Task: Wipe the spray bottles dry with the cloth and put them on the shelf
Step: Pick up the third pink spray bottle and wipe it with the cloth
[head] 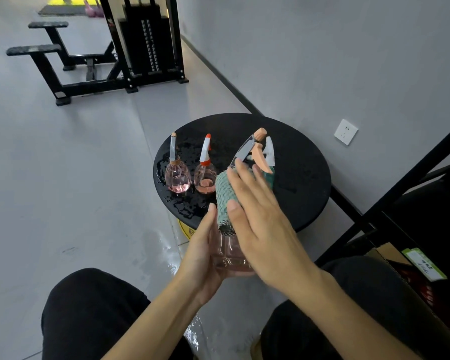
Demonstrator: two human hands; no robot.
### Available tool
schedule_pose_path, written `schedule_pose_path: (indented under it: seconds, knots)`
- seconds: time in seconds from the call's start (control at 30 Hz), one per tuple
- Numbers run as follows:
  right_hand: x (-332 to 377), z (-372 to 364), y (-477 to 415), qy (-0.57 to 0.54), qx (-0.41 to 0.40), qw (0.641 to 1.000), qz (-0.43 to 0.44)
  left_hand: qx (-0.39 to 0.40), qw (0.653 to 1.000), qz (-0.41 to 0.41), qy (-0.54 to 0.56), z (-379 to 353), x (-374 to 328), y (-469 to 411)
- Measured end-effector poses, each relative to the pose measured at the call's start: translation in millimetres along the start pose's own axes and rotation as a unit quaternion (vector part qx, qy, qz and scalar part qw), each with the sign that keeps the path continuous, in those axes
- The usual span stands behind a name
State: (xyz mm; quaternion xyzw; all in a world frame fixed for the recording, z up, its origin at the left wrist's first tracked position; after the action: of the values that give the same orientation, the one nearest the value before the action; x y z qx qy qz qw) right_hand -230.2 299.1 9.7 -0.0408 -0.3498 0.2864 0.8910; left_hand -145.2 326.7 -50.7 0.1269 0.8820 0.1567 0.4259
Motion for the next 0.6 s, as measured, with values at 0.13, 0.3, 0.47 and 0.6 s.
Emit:
schedule_pose_path:
  seconds: [0.13,0.3,0.47,0.6]
  knots:
    - [11,-10,22,0.032,0.004,0.999,0.028,-0.025,0.999,-0.023,0.020,7,-5,-7]
    - [10,-16,34,0.032,0.009,0.999,0.031,-0.017,1.000,-0.012,0.021,8,-8,-7]
    - [-7,-2,-4,-0.043,-0.012,0.999,-0.021,-0.012,1.000,0.010,-0.025,4,0,-5]
    - [1,-9,11,-0.021,-0.010,1.000,0.010,0.000,1.000,0.001,0.001,8,-5,-6]
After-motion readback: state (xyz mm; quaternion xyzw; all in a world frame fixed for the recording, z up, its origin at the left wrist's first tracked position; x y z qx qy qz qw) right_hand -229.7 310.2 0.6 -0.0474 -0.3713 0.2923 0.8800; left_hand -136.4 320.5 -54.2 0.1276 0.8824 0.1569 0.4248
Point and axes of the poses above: each hand's wrist, its own y-axis away from the middle knuckle, its own z-axis out of the back of the hand, x = y × z, the point moved 4 cm from there along -y, towards the middle knuckle, and after that the axes turned 2 degrees about z, right-handed, at the moved point
